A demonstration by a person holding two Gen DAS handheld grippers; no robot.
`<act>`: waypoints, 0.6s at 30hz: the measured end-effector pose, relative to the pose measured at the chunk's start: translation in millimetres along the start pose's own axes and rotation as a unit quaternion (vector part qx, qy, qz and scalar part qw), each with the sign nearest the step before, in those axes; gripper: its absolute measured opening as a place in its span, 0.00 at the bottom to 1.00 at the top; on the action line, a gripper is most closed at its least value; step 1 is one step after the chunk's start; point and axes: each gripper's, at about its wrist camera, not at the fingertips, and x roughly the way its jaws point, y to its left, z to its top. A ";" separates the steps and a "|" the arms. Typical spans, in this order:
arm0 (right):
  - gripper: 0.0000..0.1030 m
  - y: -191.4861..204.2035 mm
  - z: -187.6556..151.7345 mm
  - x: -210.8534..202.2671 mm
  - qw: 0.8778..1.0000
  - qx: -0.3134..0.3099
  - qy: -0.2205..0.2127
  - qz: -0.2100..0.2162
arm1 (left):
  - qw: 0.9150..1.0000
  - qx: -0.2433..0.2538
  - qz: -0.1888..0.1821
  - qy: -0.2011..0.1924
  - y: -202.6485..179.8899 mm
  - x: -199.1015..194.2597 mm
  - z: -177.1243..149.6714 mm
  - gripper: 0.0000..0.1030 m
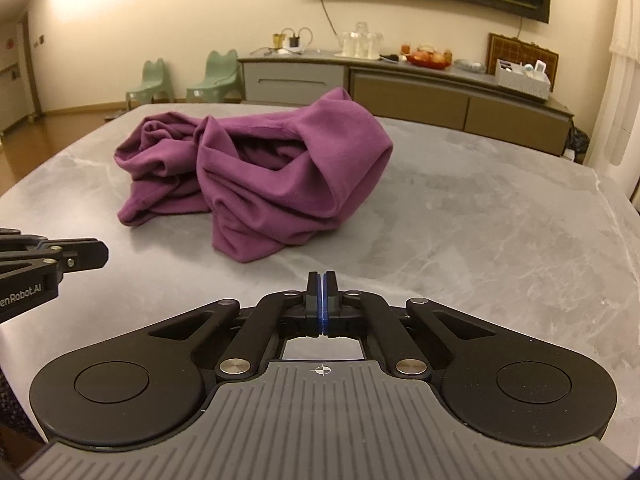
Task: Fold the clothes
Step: 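Move both grippers toward the crumpled purple sweatshirt, then grasp the sweatshirt with the right gripper and lift it off the table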
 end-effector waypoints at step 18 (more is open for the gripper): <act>0.86 3.3 5.7 27.8 0.999 0.000 0.002 -0.052 | 0.998 0.056 -0.017 0.010 51.5 66.3 71.4 0.96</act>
